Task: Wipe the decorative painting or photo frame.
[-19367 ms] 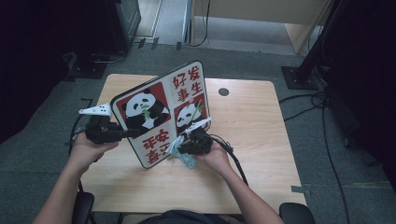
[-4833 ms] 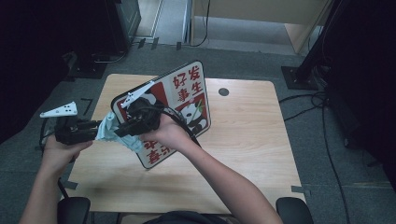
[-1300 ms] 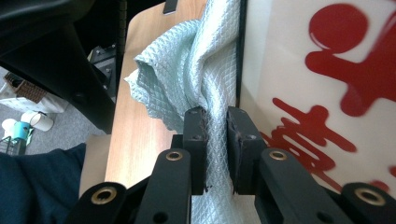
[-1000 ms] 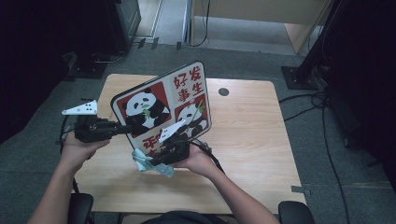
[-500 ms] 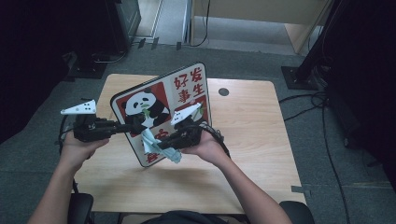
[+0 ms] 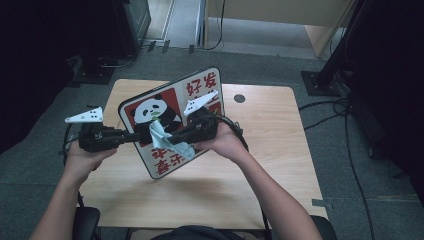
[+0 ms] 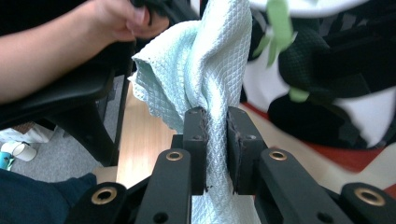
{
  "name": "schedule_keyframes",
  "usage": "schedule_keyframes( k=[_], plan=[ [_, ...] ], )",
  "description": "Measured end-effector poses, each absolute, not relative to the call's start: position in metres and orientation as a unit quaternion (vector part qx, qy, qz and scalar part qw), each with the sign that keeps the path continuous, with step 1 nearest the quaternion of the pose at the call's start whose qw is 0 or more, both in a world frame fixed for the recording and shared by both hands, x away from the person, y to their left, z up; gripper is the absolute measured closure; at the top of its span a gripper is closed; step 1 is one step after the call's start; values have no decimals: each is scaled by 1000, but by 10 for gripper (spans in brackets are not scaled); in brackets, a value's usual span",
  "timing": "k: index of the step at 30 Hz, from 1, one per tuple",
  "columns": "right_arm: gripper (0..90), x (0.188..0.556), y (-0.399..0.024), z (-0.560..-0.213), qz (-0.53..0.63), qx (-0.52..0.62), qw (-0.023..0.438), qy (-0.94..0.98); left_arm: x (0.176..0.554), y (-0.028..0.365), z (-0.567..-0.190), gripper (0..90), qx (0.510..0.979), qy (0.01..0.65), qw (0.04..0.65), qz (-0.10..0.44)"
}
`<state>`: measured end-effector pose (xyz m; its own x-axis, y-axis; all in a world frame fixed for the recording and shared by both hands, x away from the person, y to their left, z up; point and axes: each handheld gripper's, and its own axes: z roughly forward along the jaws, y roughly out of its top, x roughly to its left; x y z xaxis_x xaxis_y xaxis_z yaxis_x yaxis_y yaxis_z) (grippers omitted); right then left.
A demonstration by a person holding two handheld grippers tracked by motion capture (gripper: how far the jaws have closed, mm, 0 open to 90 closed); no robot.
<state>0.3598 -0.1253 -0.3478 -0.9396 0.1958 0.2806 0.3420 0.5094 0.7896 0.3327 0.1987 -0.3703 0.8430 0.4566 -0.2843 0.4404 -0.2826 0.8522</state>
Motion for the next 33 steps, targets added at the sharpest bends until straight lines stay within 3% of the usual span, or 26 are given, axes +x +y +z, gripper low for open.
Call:
schedule_keyframes(
  k=[22, 33],
  plan=[
    [798, 392, -87, -237, -501, -148, 33, -852, 332, 198, -371, 782, 800, 279, 532, 11],
    [798, 409, -42, -224, -477, -165, 27, -863, 332, 198, -370, 781, 802, 278, 529, 14]
  ],
)
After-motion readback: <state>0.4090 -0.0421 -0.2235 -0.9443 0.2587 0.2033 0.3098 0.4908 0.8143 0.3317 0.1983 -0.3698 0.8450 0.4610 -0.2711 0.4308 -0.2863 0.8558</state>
